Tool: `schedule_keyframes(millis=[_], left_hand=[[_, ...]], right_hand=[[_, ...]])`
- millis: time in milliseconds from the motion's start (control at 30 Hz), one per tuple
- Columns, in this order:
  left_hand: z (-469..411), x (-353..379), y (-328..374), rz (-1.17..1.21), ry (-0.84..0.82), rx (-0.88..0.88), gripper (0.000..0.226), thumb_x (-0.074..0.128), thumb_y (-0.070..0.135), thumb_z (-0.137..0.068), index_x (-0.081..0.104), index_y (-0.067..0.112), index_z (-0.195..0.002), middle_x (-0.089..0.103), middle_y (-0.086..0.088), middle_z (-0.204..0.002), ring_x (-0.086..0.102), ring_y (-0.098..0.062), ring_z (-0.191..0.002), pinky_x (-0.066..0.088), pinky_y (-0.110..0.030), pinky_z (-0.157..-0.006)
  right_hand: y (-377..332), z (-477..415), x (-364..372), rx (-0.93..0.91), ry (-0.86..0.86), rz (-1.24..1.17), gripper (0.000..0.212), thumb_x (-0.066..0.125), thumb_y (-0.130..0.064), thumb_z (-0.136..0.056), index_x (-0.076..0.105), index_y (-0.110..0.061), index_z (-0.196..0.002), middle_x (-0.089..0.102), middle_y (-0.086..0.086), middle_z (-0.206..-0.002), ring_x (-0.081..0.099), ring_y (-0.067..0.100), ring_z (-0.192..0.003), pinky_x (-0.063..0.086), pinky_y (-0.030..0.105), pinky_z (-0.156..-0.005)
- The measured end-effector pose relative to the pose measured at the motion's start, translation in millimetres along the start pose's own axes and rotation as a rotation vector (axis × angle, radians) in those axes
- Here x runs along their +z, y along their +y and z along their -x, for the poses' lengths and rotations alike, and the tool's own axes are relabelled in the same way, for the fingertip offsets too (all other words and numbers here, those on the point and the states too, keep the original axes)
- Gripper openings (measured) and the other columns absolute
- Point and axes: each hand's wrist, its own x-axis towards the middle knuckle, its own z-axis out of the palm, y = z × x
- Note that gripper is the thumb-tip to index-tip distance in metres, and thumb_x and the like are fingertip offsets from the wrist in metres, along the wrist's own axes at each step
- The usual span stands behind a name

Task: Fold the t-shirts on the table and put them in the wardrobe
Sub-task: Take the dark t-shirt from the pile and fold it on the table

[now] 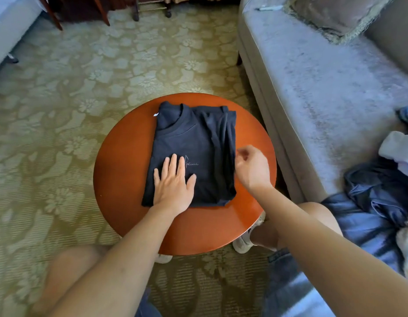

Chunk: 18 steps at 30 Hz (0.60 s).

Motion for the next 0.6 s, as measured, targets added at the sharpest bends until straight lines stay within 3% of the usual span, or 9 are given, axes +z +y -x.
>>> schedule_keyframes(millis=[67, 133, 167, 233, 300, 400, 467, 533, 600], left_hand=[[-6, -2, -14, -0.027, -0.014, 0.070, 0.065, 0.023, 0.050, -0.102, 0.005, 0.020, -0.156, 0.000, 0.001, -0.164, -0.004, -0.019, -0.151, 0.002, -0.046, -0.121], [-10, -6, -25, -0.045, -0.044, 0.148, 0.065, 0.023, 0.050, -0.102, 0.003, 0.022, -0.156, -0.004, 0.003, -0.164, -0.008, -0.016, -0.150, 0.000, -0.045, -0.122], [-12, -8, -32, -0.055, -0.053, 0.185, 0.066, 0.024, 0.051, -0.101, 0.003, 0.022, -0.156, -0.005, 0.003, -0.164, -0.010, -0.016, -0.150, -0.001, -0.045, -0.122], [-18, -11, -51, -0.107, -0.057, 0.230, 0.068, 0.025, 0.054, -0.100, 0.003, 0.024, -0.156, -0.005, 0.001, -0.164, -0.011, -0.017, -0.150, -0.002, -0.048, -0.121], [-29, -18, -73, -0.160, -0.025, 0.203, 0.071, 0.026, 0.059, -0.098, 0.005, 0.024, -0.156, -0.004, -0.001, -0.164, -0.010, -0.020, -0.150, -0.002, -0.051, -0.119], [-46, -31, -108, -0.181, 0.127, 0.039, 0.076, 0.037, 0.062, -0.094, 0.019, 0.021, -0.155, 0.011, -0.008, -0.163, 0.008, -0.030, -0.149, 0.009, -0.056, -0.116], [-51, -42, -124, -0.073, 0.184, -0.206, 0.081, 0.042, 0.063, -0.091, 0.020, 0.017, -0.154, 0.018, -0.016, -0.159, 0.021, -0.039, -0.142, 0.022, -0.057, -0.111], [-51, -48, -128, 0.105, 0.144, -0.464, 0.088, 0.043, 0.064, -0.091, 0.009, 0.015, -0.156, 0.021, -0.020, -0.156, 0.024, -0.040, -0.138, 0.027, -0.054, -0.108], [-47, -51, -120, 0.189, 0.128, -0.551, 0.092, 0.049, 0.062, -0.090, 0.006, 0.013, -0.156, 0.028, -0.021, -0.151, 0.026, -0.039, -0.137, 0.029, -0.052, -0.108]], right_hand=[[-19, 5, 8, -0.391, 0.011, 0.124, 0.028, 0.051, -0.007, -0.092, 0.066, -0.003, -0.115, 0.064, 0.012, -0.118, 0.056, 0.027, -0.114, 0.038, 0.027, -0.099], [-31, 1, 25, -0.627, -0.253, 0.297, 0.033, 0.050, -0.014, -0.096, 0.062, -0.006, -0.126, 0.055, 0.010, -0.136, 0.046, 0.027, -0.131, 0.031, 0.033, -0.110], [-36, -4, 33, -0.640, -0.382, 0.431, 0.037, 0.047, -0.021, -0.100, 0.057, -0.010, -0.133, 0.047, 0.008, -0.145, 0.037, 0.026, -0.139, 0.025, 0.041, -0.115], [-44, -19, 40, -0.575, -0.490, 0.690, 0.042, 0.041, -0.033, -0.103, 0.049, -0.017, -0.140, 0.039, 0.003, -0.150, 0.031, 0.024, -0.141, 0.017, 0.048, -0.116], [-45, -27, 40, -0.563, -0.415, 0.839, 0.041, 0.039, -0.039, -0.102, 0.053, -0.018, -0.135, 0.048, 0.003, -0.138, 0.043, 0.025, -0.129, 0.027, 0.044, -0.108], [-44, -26, 39, -0.541, -0.304, 0.759, 0.034, 0.041, -0.038, -0.100, 0.063, -0.016, -0.115, 0.063, 0.005, -0.114, 0.058, 0.028, -0.107, 0.041, 0.037, -0.087], [-46, -30, 38, -0.437, -0.184, 0.600, 0.029, 0.047, -0.035, -0.097, 0.065, -0.015, -0.107, 0.067, 0.009, -0.107, 0.059, 0.032, -0.105, 0.045, 0.038, -0.080], [-47, -44, 34, -0.247, -0.081, 0.529, 0.037, 0.053, -0.037, -0.094, 0.057, -0.014, -0.122, 0.057, 0.012, -0.125, 0.049, 0.034, -0.119, 0.043, 0.043, -0.093], [-48, -56, 32, 0.053, -0.132, 0.492, 0.063, 0.057, -0.045, -0.092, 0.035, -0.014, -0.142, 0.037, 0.012, -0.144, 0.032, 0.035, -0.134, 0.033, 0.050, -0.106]])
